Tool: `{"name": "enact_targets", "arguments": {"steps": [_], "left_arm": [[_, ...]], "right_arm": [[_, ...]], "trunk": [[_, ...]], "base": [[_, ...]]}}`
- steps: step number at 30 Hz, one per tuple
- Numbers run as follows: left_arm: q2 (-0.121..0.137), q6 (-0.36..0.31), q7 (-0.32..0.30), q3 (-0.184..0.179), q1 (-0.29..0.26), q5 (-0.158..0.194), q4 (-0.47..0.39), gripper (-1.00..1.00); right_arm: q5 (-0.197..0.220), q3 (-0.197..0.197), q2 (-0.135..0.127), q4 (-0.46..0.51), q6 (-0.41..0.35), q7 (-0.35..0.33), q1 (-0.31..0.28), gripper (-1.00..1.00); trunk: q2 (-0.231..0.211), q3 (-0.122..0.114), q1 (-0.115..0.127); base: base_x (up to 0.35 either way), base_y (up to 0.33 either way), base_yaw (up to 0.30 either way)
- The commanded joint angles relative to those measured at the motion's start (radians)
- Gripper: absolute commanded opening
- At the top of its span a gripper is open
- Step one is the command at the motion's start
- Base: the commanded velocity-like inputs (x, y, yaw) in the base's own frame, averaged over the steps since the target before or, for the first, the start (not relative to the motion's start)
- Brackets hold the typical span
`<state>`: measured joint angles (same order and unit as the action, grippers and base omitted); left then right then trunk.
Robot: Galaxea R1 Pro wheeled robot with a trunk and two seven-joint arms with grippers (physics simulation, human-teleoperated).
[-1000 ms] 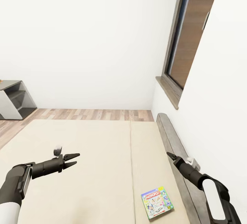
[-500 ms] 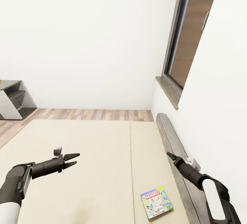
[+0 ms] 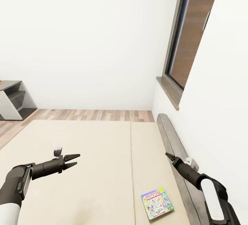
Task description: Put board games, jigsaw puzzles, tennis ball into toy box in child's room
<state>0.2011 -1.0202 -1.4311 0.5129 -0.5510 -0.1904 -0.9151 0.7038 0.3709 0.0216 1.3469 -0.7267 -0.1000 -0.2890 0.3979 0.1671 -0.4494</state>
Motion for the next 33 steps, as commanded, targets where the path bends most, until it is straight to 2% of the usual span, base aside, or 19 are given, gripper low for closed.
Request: {"name": "enact_targets", "arguments": {"steps": [1, 2, 3, 4, 8, 11, 15, 20, 26, 33], "left_arm": [[0.000, -0.011, -0.009, 0.002, -0.001, -0.011, -0.001, 1.00], [0.000, -0.010, -0.009, 0.002, -0.001, -0.011, -0.001, 1.00], [0.000, -0.010, -0.009, 0.002, -0.001, -0.011, -0.001, 1.00], [0.000, -0.010, -0.009, 0.002, -0.001, -0.011, -0.001, 1.00], [0.000, -0.009, -0.009, 0.001, -0.001, -0.011, -0.001, 1.00], [0.000, -0.009, -0.010, 0.001, -0.001, -0.011, -0.001, 1.00], [-0.001, -0.009, -0.016, 0.002, -0.001, -0.010, -0.003, 1.00], [-0.002, -0.012, -0.028, 0.002, -0.001, -0.006, -0.007, 1.00], [0.002, -0.021, -0.099, 0.001, -0.002, -0.004, -0.010, 1.00], [0.003, -0.018, -0.127, 0.001, -0.005, -0.008, -0.021, 1.00]], "right_arm": [[-0.007, -0.007, 0.001, 0.001, -0.006, 0.001, -0.001, 1.00], [-0.016, -0.026, 0.000, 0.001, -0.006, 0.024, -0.002, 1.00], [-0.036, -0.053, 0.002, -0.001, -0.007, 0.084, -0.013, 1.00], [-0.045, -0.063, 0.004, -0.003, -0.007, 0.111, -0.019, 1.00], [-0.086, -0.138, 0.010, -0.030, -0.013, 0.318, -0.061, 1.00], [-0.094, -0.174, 0.008, -0.047, -0.012, 0.399, -0.075, 1.00], [-0.102, -0.188, 0.004, -0.054, -0.010, 0.432, -0.082, 1.00], [-0.104, -0.192, 0.001, -0.088, -0.009, 0.442, -0.098, 1.00], [-0.106, -0.194, 0.000, -0.136, -0.010, 0.440, -0.120, 1.00], [-0.106, -0.197, 0.007, -0.135, -0.010, 0.437, -0.122, 1.00]], "trunk": [[0.002, 0.002, -0.001], [0.002, 0.002, -0.001], [0.002, 0.002, -0.001], [0.002, 0.002, -0.001], [0.002, 0.002, -0.001], [0.002, 0.002, -0.001], [0.002, 0.002, -0.001], [0.002, 0.002, -0.001], [0.002, 0.002, -0.001], [0.002, 0.002, -0.001]], "base": [[0.000, 0.000, 0.000], [0.000, 0.000, 0.000], [0.000, 0.000, 0.000], [0.000, 0.000, 0.000], [0.000, 0.000, 0.000], [0.000, 0.000, 0.000], [0.000, 0.000, 0.000], [0.000, 0.000, 0.000], [0.000, 0.000, 0.000], [0.000, 0.000, 0.000]]}}
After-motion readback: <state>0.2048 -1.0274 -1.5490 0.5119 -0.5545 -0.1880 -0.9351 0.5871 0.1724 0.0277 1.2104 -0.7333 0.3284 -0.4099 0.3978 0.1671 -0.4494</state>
